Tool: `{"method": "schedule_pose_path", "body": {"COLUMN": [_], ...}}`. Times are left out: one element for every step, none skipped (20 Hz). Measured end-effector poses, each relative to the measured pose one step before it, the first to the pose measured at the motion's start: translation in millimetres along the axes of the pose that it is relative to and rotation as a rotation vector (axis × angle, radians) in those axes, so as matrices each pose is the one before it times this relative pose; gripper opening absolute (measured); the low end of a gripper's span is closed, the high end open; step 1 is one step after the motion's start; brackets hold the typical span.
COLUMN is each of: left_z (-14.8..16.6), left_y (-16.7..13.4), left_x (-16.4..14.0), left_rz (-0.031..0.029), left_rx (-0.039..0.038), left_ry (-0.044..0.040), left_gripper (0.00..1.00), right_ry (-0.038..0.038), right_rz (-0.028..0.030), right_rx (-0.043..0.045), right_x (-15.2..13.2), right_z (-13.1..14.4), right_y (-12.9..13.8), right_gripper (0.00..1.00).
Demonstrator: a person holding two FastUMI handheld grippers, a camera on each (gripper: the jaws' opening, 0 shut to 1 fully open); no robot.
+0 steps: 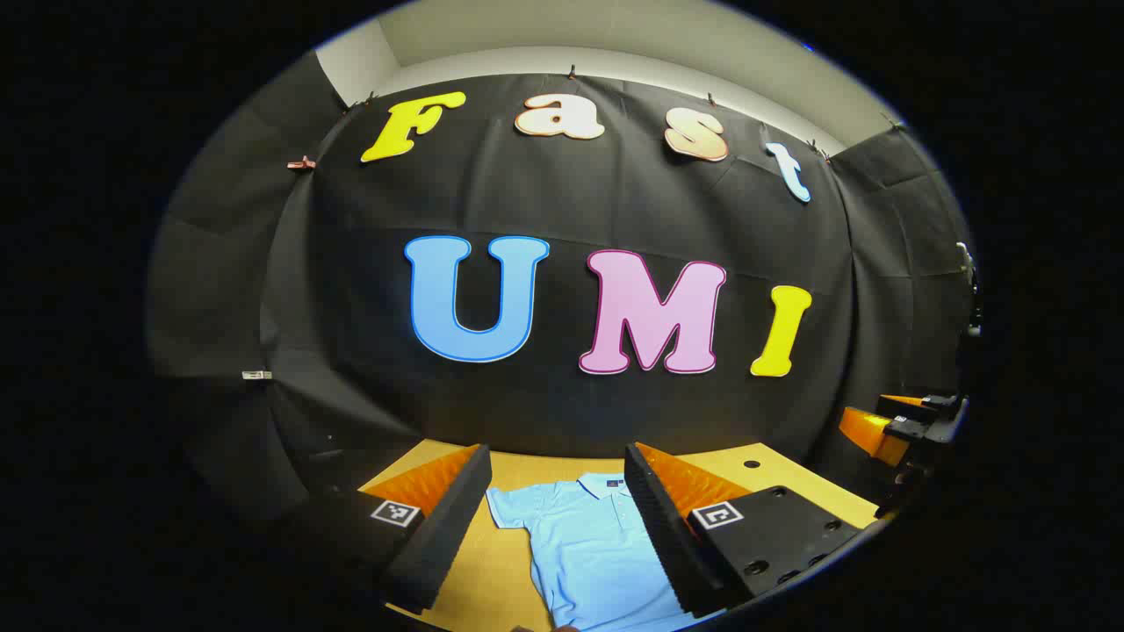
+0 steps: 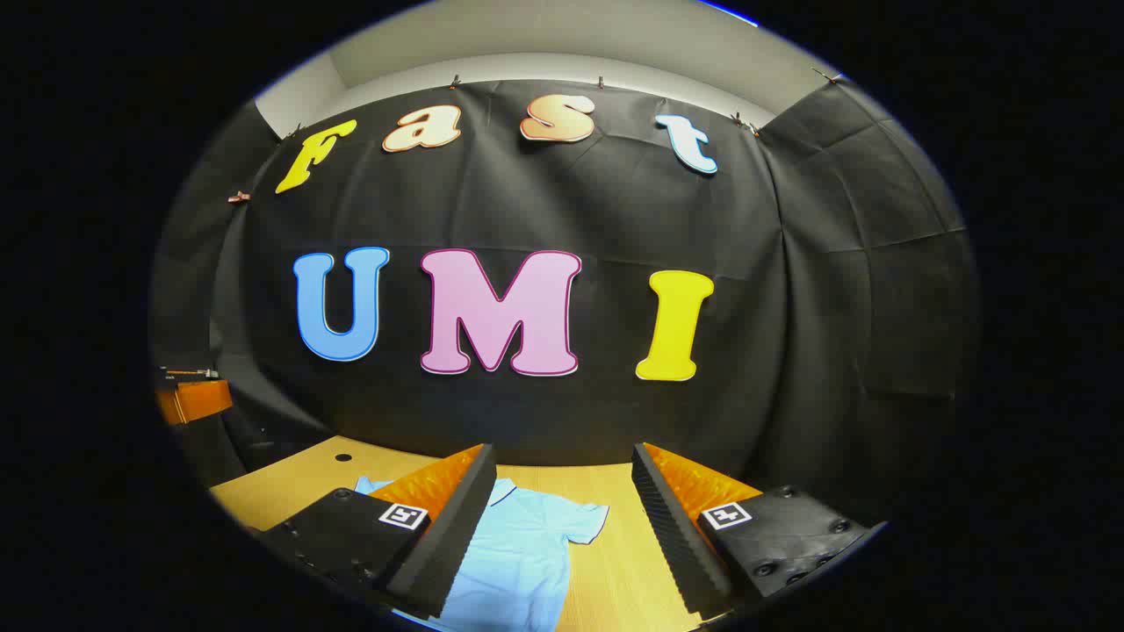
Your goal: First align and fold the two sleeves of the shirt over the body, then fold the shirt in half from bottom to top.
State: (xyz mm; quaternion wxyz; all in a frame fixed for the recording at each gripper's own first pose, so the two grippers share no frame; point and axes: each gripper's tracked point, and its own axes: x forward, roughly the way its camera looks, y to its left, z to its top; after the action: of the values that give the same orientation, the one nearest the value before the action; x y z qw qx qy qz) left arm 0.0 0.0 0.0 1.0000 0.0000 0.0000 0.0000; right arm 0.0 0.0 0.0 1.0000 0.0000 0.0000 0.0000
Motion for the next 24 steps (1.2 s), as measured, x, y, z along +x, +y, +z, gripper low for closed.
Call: {"method": "schedule_pose_path", "body": {"left_z": [0.46, -1.11, -0.39, -0.85, -0.78, -3.64, -1.15, 0.86, 1.21, -1.83, -1.09, 0.05, 1.32, -0.37, 0.55, -1.04, 0.48, -1.96, -0.14, -2.11, -0.97, -1.36, -0.46, -2.95], "left_y": [-1.12, -2.04, -0.93, -0.82, -0.39, 0.06, -0.06, -0.28, -0.03, 0.69, 0.66, 1.52, 1.49, 2.56, 0.88, -1.21, -0.64, 1.14, 0.80, -1.14, -0.21, 0.87, 0.76, 0.43], "left_x": [1.52, 1.67, 0.71, 0.50, 1.11, 0.47, -1.04, -1.00, -0.64, -0.34, -0.42, -0.50, 0.01, 0.71, 1.06, 0.53, 0.82, 1.70, 2.22, 2.04, 2.59, 3.24, 4.17, 2.85], "left_rz": [-0.00148, -0.00138, -0.00192, -0.00057, 0.00143, 0.00205, -0.00088, -0.00301, -0.00453, -0.00365, -0.00290, -0.00215, 0.00137, 0.00450, -0.00029, -0.00269, -0.00278, 0.00303, 0.00164, -0.00003, 0.00133, 0.00546, 0.00612, 0.00561], "left_rx": [-0.00174, -0.00175, 0.00014, 0.00273, 0.00431, 0.00349, 0.00143, 0.00019, -0.00116, -0.00140, 0.00086, 0.00230, 0.00313, -0.00027, -0.00525, -0.00721, -0.00650, -0.00621, -0.01316, -0.01820, -0.01240, -0.00180, 0.00757, 0.00973], "left_ry": [-0.00024, -0.00066, 0.00118, 0.00127, 0.00247, 0.00912, 0.00714, -0.00232, -0.00289, 0.00184, 0.00392, 0.00095, -0.00248, 0.00003, 0.00203, 0.00305, 0.00321, 0.00037, 0.00451, 0.00635, 0.00363, 0.00279, 0.00451, 0.00397], "left_gripper": [0.97, 0.97, 0.97, 0.97, 0.97, 0.97, 0.97, 0.97, 0.96, 0.97, 0.97, 0.97, 0.97, 0.97, 0.97, 0.97, 0.97, 0.97, 0.97, 0.97, 0.97, 0.97, 0.97, 0.97], "right_ry": [0.00437, 0.00647, 0.00757, 0.00451, 0.00330, 0.00675, 0.00727, 0.00882, 0.00278, 0.01098, 0.00760, 0.00284, 0.00438, 0.00360, 0.00047, -0.00247, -0.00272, 0.00852, 0.02566, 0.03083, 0.02109, 0.01717, 0.02073, 0.03101], "right_rz": [0.00032, 0.00210, 0.00358, 0.00479, 0.00540, 0.00281, -0.00408, -0.00105, 0.00417, -0.00124, 0.00527, 0.00237, 0.00302, 0.00355, 0.00080, -0.00523, -0.00216, -0.00162, 0.00147, -0.00405, -0.00823, -0.00193, 0.00157, -0.00087], "right_rx": [-0.00216, -0.00180, 0.00044, 0.00284, 0.00261, -0.00141, -0.00381, 0.00310, 0.00654, 0.00083, -0.00221, -0.00437, -0.00228, -0.00056, -0.00190, 0.00159, 0.00856, 0.00566, 0.00161, -0.00196, -0.00207, 0.00033, 0.00086, -0.00359], "right_x": [1.85, 1.53, 1.40, 1.39, 1.91, 1.75, 1.87, 2.37, 1.28, 0.33, -1.02, -0.59, 0.20, -0.25, -0.09, -0.50, 1.23, 3.76, 5.12, 6.51, 6.40, 8.59, 10.13, 12.88], "right_z": [-1.86, -2.89, -2.13, -0.91, -1.16, -2.73, -2.32, -2.69, -1.51, -2.84, -3.40, -1.42, -1.15, -1.74, 0.30, 0.82, 0.69, -2.09, -6.47, -8.63, -5.94, -3.91, -5.32, -8.35], "right_y": [-1.10, -1.39, 0.03, 0.79, 0.50, -0.35, -1.11, -0.02, 2.67, 1.20, 2.46, 1.49, 1.60, 1.93, -0.13, -2.48, -1.75, -1.88, -2.25, -2.98, -3.91, -4.21, -2.76, -2.87], "right_gripper": [0.97, 0.97, 0.96, 0.97, 0.96, 0.96, 0.96, 0.97, 0.97, 0.97, 0.97, 0.97, 0.97, 0.97, 0.97, 0.97, 0.97, 0.97, 0.96, 0.96, 0.97, 0.97, 0.97, 0.96]}}
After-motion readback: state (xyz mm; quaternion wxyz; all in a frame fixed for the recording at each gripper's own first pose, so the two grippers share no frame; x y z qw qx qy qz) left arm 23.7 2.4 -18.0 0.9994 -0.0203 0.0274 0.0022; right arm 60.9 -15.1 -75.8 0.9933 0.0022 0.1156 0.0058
